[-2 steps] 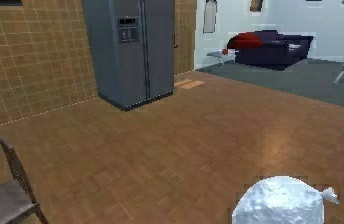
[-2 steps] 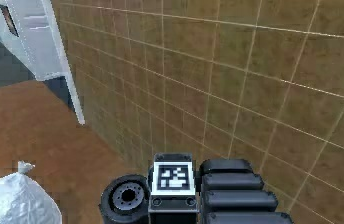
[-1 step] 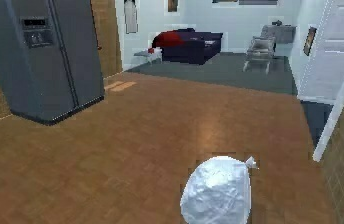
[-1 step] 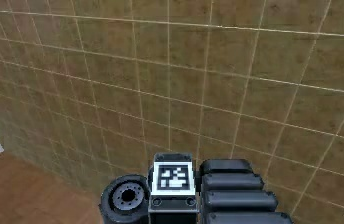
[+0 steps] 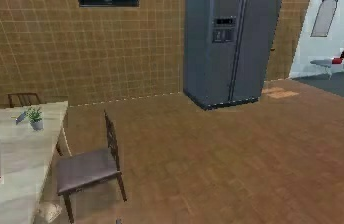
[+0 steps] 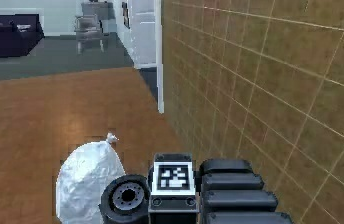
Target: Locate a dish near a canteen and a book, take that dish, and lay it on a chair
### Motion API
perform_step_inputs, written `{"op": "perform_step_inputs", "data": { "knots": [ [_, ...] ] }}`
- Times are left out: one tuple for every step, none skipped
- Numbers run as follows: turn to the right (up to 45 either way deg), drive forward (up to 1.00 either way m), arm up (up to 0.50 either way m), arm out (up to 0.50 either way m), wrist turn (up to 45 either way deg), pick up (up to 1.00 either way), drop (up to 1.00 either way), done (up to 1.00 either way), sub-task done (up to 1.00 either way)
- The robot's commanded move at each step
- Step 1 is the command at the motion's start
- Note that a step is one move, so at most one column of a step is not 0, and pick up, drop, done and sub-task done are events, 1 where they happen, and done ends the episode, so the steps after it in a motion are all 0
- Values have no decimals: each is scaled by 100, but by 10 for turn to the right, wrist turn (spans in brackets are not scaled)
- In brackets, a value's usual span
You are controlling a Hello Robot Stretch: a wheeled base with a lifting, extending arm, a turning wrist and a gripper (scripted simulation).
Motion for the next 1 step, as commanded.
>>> {"op": "perform_step_inputs", "data": {
  "knots": [
    [-450, 0, 0, 0, 0, 0, 0, 0, 0]
  ]
}}
